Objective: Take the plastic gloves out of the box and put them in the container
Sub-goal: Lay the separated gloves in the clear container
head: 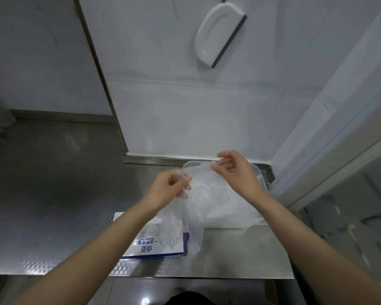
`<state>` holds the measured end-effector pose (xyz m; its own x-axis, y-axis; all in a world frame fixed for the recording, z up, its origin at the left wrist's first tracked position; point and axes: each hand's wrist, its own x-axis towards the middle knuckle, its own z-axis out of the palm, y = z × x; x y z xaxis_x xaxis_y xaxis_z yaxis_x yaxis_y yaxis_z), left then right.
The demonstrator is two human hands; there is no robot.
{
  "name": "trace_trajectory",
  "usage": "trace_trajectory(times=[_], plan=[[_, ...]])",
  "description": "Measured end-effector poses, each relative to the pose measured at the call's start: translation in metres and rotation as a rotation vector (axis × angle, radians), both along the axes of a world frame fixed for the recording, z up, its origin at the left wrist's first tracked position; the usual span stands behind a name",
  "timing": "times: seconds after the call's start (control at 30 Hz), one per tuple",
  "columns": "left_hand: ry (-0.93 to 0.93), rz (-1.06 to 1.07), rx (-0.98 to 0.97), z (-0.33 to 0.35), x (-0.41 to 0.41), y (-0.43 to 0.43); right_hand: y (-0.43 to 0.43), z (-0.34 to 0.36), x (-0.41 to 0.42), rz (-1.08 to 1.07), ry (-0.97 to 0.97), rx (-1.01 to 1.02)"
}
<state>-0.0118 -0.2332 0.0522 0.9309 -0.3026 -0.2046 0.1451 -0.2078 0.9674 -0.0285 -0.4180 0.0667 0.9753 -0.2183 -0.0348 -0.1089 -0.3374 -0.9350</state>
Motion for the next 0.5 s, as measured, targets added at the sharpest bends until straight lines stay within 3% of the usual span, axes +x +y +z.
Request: trace_trajectory(times=[0.07, 0.17, 0.23, 0.37, 0.5], plan=[[0.023, 0.102, -0.039, -0.001, 0.002, -0.005, -0.002, -0.001, -0.007, -0.001, 0.158, 0.089], [0.024, 0.208, -0.031, -0.006, 0.004, -0.013, -0.003, -0.01, -0.02, 0.333, 0.322, 0.236], [0.026, 0.257, -0.036, -0.009, 0.003, -0.018, 0.0, -0.016, -0.026, 0.429, 0.349, 0.331], [0.039, 0.296, -0.059, -0.011, 0.001, -0.024, 0.01, -0.025, -0.03, 0.291, 0.323, 0.265], [0.02, 0.32, 0.019, -0.016, -0.002, -0.029, 0.017, -0.028, -0.026, -0.045, 0.211, 0.477]])
